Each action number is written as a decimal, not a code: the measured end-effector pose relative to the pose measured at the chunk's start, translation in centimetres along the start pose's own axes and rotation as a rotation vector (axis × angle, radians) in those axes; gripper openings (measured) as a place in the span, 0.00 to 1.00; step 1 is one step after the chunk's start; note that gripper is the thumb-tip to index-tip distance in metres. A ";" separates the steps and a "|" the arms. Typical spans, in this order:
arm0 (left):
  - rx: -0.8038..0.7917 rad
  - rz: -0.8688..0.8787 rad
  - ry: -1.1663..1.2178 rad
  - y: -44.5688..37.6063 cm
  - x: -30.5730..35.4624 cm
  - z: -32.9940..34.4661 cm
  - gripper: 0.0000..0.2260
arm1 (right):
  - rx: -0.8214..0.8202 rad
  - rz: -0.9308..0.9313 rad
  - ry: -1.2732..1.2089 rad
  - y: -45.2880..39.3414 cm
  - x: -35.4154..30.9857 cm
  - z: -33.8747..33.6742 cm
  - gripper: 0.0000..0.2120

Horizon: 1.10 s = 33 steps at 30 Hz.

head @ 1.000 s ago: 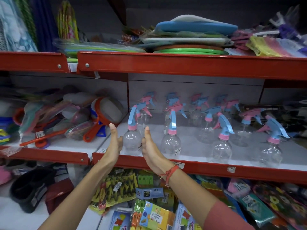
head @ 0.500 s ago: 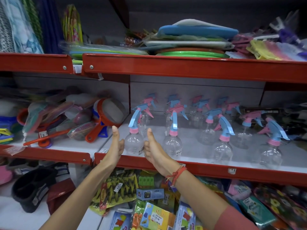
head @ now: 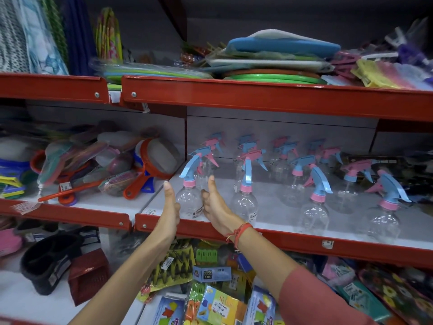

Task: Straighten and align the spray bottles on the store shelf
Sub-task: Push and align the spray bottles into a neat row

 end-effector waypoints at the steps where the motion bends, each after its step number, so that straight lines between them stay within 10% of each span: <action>1: 0.002 -0.004 -0.009 -0.2 0.0 -0.2 0.58 | -0.020 -0.008 -0.011 0.0 0.2 -0.2 0.40; 8: -0.049 0.025 0.023 -0.4 2.1 -0.9 0.44 | -0.086 -0.006 -0.032 2.0 0.7 -0.6 0.39; 23: -0.065 -0.045 0.050 -2.8 0.6 -2.8 0.52 | -0.097 -0.017 -0.068 3.6 1.3 -0.3 0.38; 27: 0.162 0.125 -0.043 -2.1 -0.1 -2.5 0.53 | -0.055 -0.032 0.005 4.6 2.2 -1.1 0.39; 33: 0.411 0.521 0.007 1.0 1.3 0.2 0.25 | 0.078 -0.299 -0.095 8.1 3.1 -5.5 0.16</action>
Point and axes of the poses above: each hand's wrist, its own y-axis away from the middle knuckle, its own z-axis out of the palm, x = y × z, the point moved 1 cm from there along -y, towards the middle knuckle, and after that the axes turned 15 degrees about z, right-handed, at the moved point
